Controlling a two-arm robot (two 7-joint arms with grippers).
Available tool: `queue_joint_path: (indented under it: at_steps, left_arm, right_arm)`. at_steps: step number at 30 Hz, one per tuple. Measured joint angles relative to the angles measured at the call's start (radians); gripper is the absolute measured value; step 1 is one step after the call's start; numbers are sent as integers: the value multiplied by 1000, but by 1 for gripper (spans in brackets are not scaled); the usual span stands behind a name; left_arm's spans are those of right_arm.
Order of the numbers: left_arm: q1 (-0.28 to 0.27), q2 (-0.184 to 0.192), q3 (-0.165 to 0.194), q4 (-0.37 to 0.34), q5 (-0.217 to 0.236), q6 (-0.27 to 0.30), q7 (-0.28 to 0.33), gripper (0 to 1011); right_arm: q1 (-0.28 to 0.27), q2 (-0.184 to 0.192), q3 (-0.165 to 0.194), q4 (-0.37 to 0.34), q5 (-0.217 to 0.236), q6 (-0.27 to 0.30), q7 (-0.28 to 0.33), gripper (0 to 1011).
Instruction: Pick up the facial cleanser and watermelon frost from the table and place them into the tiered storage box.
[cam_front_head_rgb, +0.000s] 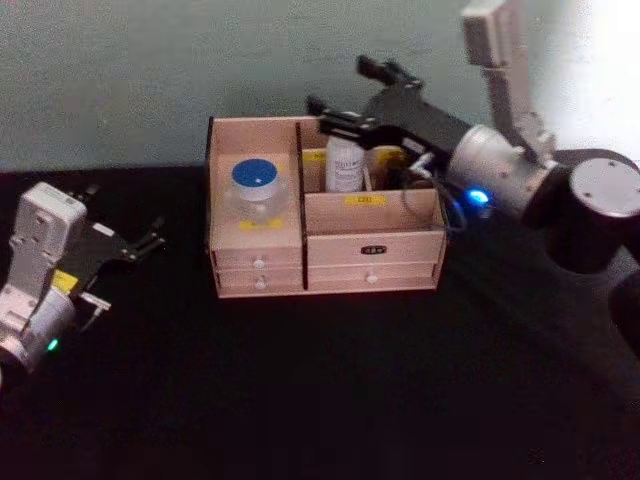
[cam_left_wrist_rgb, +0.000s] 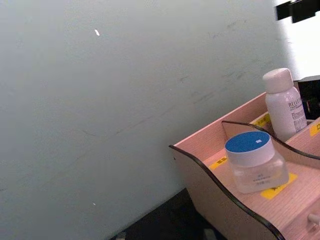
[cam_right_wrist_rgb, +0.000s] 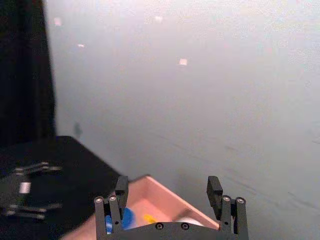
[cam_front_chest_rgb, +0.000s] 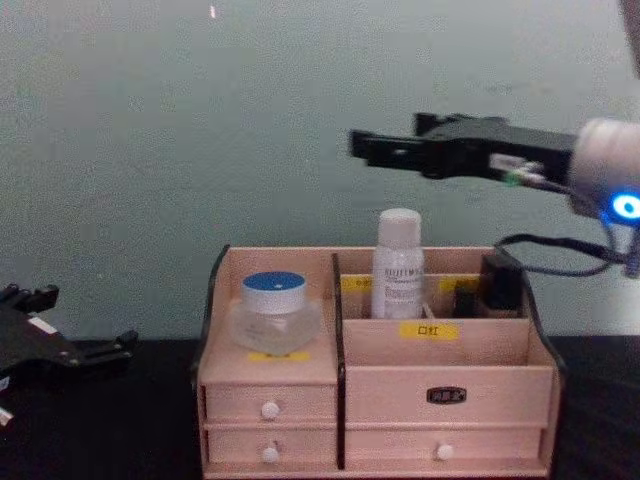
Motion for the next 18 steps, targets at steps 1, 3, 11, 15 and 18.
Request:
queue_joint_path:
  at_steps: [1,3,11,15,18]
  left_arm:
    - [0,0,0,0,0,0,0,1001]
    - [0,0,0,0,0,0,0,1001]
    - [0,0,0,0,0,0,0,1001]
    - [0,0,0,0,0,0,0,1001]
    - [0,0,0,0,0,0,0,1001]
  right_arm:
    - [-7,7,9,-5,1,1,-8,1002]
    - [-27,23,31,-18,6,4,-28,1002]
    - [-94,61,112,-39,25,5,-81,1002]
    - [-135,69,152,-41,25,-5,-117,1002]
    - [-169,69,178,-45,17,-24,-148,1002]
